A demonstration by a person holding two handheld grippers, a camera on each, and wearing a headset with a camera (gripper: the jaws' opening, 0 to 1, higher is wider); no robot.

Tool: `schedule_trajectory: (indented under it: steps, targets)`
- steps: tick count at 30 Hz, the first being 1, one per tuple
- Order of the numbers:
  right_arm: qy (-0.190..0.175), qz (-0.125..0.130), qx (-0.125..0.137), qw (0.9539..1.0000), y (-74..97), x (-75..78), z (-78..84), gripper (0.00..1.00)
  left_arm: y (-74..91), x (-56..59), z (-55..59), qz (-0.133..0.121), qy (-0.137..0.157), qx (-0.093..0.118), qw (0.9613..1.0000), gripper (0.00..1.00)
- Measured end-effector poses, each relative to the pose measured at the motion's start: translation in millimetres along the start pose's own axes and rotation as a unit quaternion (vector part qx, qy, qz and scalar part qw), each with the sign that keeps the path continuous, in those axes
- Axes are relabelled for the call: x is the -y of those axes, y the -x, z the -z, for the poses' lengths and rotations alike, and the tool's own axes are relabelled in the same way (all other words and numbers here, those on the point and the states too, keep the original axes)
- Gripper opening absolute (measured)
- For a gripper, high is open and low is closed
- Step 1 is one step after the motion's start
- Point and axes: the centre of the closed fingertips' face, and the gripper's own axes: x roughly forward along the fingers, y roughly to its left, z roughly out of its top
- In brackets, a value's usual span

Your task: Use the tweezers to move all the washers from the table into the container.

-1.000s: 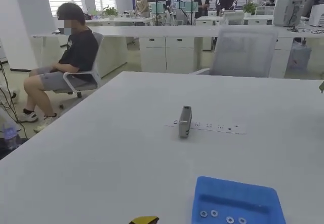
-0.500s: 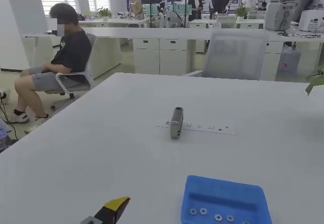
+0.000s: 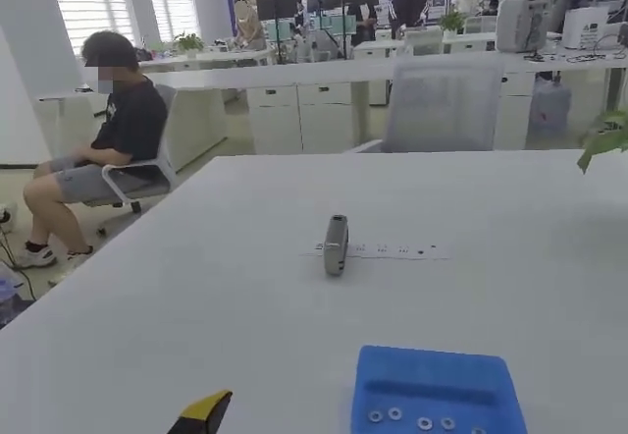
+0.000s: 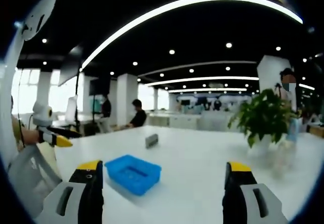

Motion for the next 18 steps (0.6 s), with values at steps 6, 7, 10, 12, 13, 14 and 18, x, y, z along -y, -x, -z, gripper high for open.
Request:
schedule_trajectory:
  steps: [6, 7, 10, 12, 13, 14, 18]
  targets:
    - [-0.003, -0.007, -0.023, 0.9997, -0.6, 0.4, 10.9, 0.99, 0.7, -0.9, -5.1, -0.004, 0.013, 0.017, 0.9998, 0.98]
    - [-0.004, -0.007, -0.022, 0.9997, -0.4, 0.6, 10.7, 0.99, 0.9, -1.1, -5.8, -0.005, 0.014, 0.019, 0.9997, 0.98]
    - [-0.011, 0.003, -0.018, 0.9998, 1.3, 5.3, 9.9, 0.99, 2.5, -4.4, -8.6, -0.009, 0.028, 0.028, 0.9992, 0.99]
    - [-0.017, 0.008, -0.018, 0.9997, 2.3, 7.7, 10.7, 0.99, 3.2, -4.9, -11.3, -0.01, 0.034, 0.036, 0.9987, 0.99]
    - [-0.02, 0.009, -0.019, 0.9996, 2.5, 8.4, 11.1, 0.99, 3.9, -4.9, -13.2, -0.01, 0.038, 0.041, 0.9984, 0.99]
    - [-0.022, 0.01, -0.019, 0.9995, 2.9, 8.9, 11.3, 0.99, 4.2, -5.3, -15.0, -0.011, 0.04, 0.047, 0.9981, 0.99]
    - [-0.022, 0.01, -0.022, 0.9995, 3.2, 8.8, 12.9, 0.99, 5.2, -8.0, -15.5, -0.017, 0.044, 0.05, 0.9976, 0.99]
